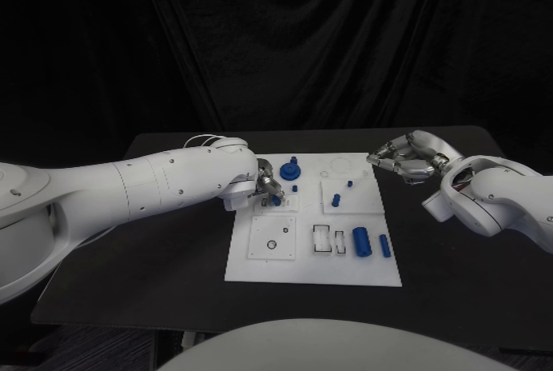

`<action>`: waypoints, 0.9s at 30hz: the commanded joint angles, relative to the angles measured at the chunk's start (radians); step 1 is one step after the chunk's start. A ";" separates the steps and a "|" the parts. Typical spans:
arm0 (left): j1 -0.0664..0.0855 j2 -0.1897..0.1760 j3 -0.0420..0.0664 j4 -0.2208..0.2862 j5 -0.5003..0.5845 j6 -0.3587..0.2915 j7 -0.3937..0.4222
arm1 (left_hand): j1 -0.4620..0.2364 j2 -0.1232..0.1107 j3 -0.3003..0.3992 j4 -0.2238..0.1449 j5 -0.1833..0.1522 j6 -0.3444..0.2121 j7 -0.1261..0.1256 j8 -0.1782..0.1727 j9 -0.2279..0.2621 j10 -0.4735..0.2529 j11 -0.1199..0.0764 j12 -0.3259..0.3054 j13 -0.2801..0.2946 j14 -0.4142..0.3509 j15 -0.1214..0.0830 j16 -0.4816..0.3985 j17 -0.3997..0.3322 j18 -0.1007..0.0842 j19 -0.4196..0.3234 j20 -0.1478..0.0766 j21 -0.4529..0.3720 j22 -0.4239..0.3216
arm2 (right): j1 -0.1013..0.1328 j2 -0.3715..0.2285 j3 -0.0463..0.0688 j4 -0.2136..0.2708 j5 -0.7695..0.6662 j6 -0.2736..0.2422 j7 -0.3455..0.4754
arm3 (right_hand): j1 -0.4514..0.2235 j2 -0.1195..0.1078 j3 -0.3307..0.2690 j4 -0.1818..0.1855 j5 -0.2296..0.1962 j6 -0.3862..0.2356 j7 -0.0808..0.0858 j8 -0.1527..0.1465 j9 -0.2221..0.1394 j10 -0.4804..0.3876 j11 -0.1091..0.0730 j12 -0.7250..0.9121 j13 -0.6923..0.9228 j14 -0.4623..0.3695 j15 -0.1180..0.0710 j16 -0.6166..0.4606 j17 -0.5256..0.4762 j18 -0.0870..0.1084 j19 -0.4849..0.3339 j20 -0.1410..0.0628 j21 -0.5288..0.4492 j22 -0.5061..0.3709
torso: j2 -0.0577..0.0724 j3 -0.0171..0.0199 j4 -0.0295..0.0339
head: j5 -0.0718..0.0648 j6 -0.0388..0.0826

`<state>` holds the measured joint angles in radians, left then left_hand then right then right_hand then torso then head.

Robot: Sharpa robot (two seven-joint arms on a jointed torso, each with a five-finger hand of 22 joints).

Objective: Assemble the parts on the task board

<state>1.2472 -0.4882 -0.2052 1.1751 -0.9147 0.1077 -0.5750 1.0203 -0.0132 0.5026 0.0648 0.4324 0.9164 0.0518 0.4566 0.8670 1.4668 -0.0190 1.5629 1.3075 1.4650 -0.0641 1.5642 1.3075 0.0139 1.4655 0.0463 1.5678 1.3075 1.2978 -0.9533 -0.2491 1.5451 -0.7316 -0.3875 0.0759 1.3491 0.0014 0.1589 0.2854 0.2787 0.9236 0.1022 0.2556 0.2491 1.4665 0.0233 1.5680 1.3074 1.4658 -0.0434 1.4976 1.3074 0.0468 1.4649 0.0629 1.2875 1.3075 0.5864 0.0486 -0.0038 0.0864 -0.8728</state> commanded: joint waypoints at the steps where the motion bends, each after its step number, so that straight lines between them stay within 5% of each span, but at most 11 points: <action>1: -0.013 0.000 -0.006 0.002 0.003 0.029 -0.005 | -0.003 0.009 0.005 0.001 -0.004 0.000 -0.006 -0.006 0.001 0.090 -0.004 -0.004 0.248 0.106 -0.006 0.007 0.263 -0.014 0.105 -0.004 0.003 0.263 | -0.002 -0.001 0.001 -0.001 -0.004 0.016 -0.024 | 0.012 0.001 0.008 0.001 0.006 -0.007 0.003 0.004 0.002 0.100 0.003 0.000 0.259 0.084 0.001 -0.006 0.190 0.020 -0.008 0.002 -0.005 0.173 | -0.001 0.0004 0.0005 | 0.000 0.000; 27: -0.015 -0.013 -0.006 0.016 0.003 0.035 -0.003 | -0.002 0.009 0.007 -0.003 -0.008 0.002 -0.007 -0.009 0.002 0.087 -0.004 -0.006 0.244 0.106 -0.006 0.007 0.263 -0.014 0.105 -0.004 0.003 0.263 | -0.003 0.002 0.001 -0.006 -0.004 0.041 -0.043 | 0.015 0.001 0.008 -0.001 0.008 -0.011 0.004 0.006 0.002 0.096 0.003 -0.003 0.255 0.081 0.001 -0.013 0.183 0.022 -0.014 0.003 -0.019 0.169 | 0.001 -0.0003 0.0014 | 0.005 0.000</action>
<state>1.2451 -0.5026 -0.2039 1.1925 -0.9143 0.1112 -0.5741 1.0195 -0.0141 0.5039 0.0635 0.4283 0.9163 0.0520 0.4501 0.8698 1.4668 -0.0190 1.5631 1.3075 1.4650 -0.0641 1.5642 1.3075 0.0139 1.4655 0.0463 1.5678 1.3075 1.2973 -0.9516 -0.2491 1.5397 -0.7317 -0.3592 0.0535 1.3569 0.0016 0.1616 0.2827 0.2827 0.9201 0.1057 0.2556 0.2498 1.4665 0.0233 1.5680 1.3081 1.4658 -0.0434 1.4897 1.3074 0.0627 1.4579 0.0626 1.2738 1.3075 0.5865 0.0483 -0.0026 0.0905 -0.8728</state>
